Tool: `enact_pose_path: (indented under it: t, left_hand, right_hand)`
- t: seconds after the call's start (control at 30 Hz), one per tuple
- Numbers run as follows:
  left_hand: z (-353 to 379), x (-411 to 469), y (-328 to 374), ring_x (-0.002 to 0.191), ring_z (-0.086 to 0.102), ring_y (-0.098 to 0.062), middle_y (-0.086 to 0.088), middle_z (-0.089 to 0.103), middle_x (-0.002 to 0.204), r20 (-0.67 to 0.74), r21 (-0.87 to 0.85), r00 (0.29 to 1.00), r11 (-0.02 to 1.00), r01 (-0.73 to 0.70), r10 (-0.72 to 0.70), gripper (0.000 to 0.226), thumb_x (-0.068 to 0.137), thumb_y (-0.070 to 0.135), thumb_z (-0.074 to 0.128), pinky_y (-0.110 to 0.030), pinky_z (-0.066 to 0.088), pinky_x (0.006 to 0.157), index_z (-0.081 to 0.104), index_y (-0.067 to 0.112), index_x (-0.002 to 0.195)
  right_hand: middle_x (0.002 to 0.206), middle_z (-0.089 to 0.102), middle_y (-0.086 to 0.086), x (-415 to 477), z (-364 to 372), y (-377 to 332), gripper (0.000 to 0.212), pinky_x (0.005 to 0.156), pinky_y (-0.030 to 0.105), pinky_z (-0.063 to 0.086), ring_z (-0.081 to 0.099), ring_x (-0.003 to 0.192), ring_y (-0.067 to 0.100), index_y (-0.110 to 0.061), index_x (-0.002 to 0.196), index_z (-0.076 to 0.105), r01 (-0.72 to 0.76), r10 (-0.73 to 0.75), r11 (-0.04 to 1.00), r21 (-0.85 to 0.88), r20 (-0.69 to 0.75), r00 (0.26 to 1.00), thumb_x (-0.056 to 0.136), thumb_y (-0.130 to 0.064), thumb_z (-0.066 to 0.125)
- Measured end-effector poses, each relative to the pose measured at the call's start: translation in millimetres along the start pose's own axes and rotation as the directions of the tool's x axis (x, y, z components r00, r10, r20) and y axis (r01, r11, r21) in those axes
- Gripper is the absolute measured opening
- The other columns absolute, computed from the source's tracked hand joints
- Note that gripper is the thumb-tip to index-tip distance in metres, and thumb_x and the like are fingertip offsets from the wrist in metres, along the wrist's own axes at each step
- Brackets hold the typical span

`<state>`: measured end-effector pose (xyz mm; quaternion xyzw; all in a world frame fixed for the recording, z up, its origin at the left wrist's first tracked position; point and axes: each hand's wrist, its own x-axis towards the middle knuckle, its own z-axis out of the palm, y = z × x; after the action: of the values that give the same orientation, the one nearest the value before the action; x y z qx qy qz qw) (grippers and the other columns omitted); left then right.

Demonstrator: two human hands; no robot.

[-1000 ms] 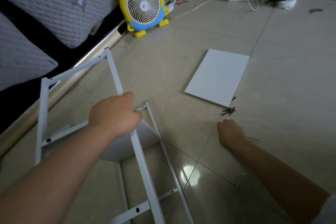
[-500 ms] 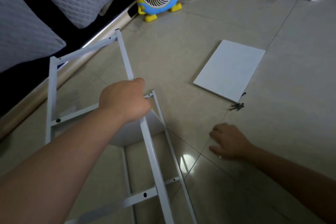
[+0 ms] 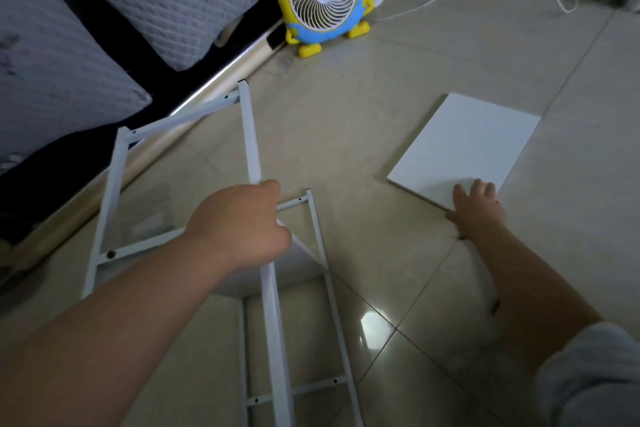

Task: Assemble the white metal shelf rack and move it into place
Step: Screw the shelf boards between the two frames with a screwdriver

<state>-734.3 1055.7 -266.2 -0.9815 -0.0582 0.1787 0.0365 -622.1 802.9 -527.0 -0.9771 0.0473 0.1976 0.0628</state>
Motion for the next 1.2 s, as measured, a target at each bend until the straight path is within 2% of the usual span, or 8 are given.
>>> enact_pose_path:
  t: [0.17,0.27,0.43,0.63,0.77,0.93,1.1,1.2]
  left_hand:
    - [2,1,-1,0.066,0.041,-0.018,0.003,0.04,0.068,0.022,0.01,1.0,1.0,-0.018,0.018,0.02,0.084,0.018,0.051,-0.023,0.029,0.049,0.033,0.018,0.074]
    - [1,4,-2,0.072,0.044,-0.021,0.004,0.039,0.069,0.015,0.027,0.999,0.999,-0.032,0.032,0.017,0.084,0.018,0.05,-0.026,0.031,0.052,0.035,0.017,0.077]
    - [2,4,-2,0.078,0.044,-0.022,0.002,0.04,0.073,0.02,0.031,0.999,0.999,-0.033,0.032,0.015,0.082,0.017,0.052,-0.025,0.035,0.065,0.038,0.015,0.087]
    - [3,-4,-4,0.095,0.056,-0.028,-0.01,0.057,0.102,0.048,0.077,0.995,0.993,-0.091,0.088,0.018,0.08,0.017,0.054,-0.026,0.041,0.07,0.037,0.016,0.085]
    - [4,-21,-12,0.106,0.055,-0.029,-0.013,0.055,0.115,0.096,0.196,0.974,0.955,-0.222,0.207,0.023,0.083,0.017,0.05,-0.026,0.04,0.073,0.046,0.013,0.106]
    - [12,-49,-39,0.102,0.053,-0.026,-0.008,0.053,0.11,0.148,0.203,0.936,0.916,-0.346,0.32,0.018,0.084,0.014,0.047,-0.026,0.037,0.071,0.045,0.018,0.102]
    - [16,-63,-70,0.089,0.053,-0.022,0.0,0.05,0.091,0.106,0.129,0.923,0.916,-0.381,0.369,0.022,0.08,0.012,0.048,-0.029,0.043,0.07,0.035,0.028,0.089]
    - [22,-70,-78,0.1,0.054,-0.023,-0.003,0.058,0.109,0.088,0.049,0.918,0.919,-0.391,0.386,0.056,0.078,0.009,0.048,-0.032,0.047,0.082,0.032,0.033,0.126]
  right_hand:
    - [0.122,0.037,0.051,6,2,-11,0.064,0.085,0.061,0.046,0.042,0.113,0.06,0.012,0.131,0.032,0.096,-0.069,0.964,-0.249,0.115,0.991,0.084,-0.023,0.059]
    - [0.123,0.051,0.03,1,-11,-11,0.038,0.084,0.04,0.044,0.05,0.112,0.037,0.003,0.129,0.035,0.166,-0.147,0.932,-0.321,0.081,0.986,0.095,-0.014,0.033]
    - [0.07,0.062,0.005,-19,-74,-32,0.009,0.055,0.024,0.04,0.055,0.056,0.017,-0.007,0.081,0.064,0.21,-0.345,0.859,-0.467,-0.223,0.912,0.073,-0.01,0.066]
    - [0.095,0.053,0.028,-51,-162,-54,0.022,0.059,0.038,0.048,0.059,0.08,0.044,0.014,0.103,0.051,0.282,-0.374,0.927,-0.249,-0.534,0.758,0.081,0.01,0.046]
    - [0.117,0.046,0.026,-76,-185,-54,0.028,0.079,0.045,0.043,0.054,0.103,0.042,0.007,0.116,0.042,0.257,-0.324,0.945,-0.203,-0.458,0.828,0.089,0.002,0.035]
    - [0.112,0.05,0.024,-118,-167,-62,0.025,0.063,0.037,0.037,0.059,0.091,0.042,0.005,0.112,0.045,0.303,-0.33,0.943,-0.135,-0.467,0.82,0.088,0.001,0.04]
    - [0.063,0.055,0.019,-168,-126,-87,0.03,0.037,0.016,0.015,0.05,0.035,0.034,0.004,0.072,0.056,0.458,-0.485,0.869,-0.187,-0.505,0.713,0.05,0.012,0.075]
    - [0.097,0.058,0.023,-180,-111,-99,0.022,0.053,0.033,0.038,0.061,0.075,0.04,0.006,0.104,0.055,0.481,-0.418,0.877,-0.016,-0.52,0.745,0.085,-0.003,0.058]
